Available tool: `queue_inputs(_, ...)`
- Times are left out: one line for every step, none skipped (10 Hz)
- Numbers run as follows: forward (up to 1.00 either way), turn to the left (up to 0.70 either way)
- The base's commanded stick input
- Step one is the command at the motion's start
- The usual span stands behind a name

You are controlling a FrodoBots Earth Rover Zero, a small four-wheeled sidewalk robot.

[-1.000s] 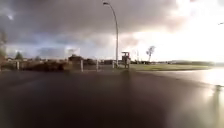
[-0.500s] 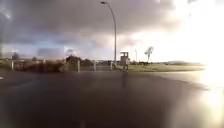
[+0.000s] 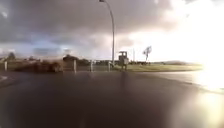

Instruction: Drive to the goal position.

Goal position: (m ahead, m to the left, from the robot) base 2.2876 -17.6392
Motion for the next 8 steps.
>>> queue_inputs(0.0,-0.7)
queue_inputs(0.0,-0.7)
queue_inputs(0.0,-0.7)
queue_inputs(0.0,-0.7)
queue_inputs(0.0,-0.7)
queue_inputs(0.0,-0.7)
queue_inputs(0.0,-0.7)
queue_inputs(0.0,-0.7)
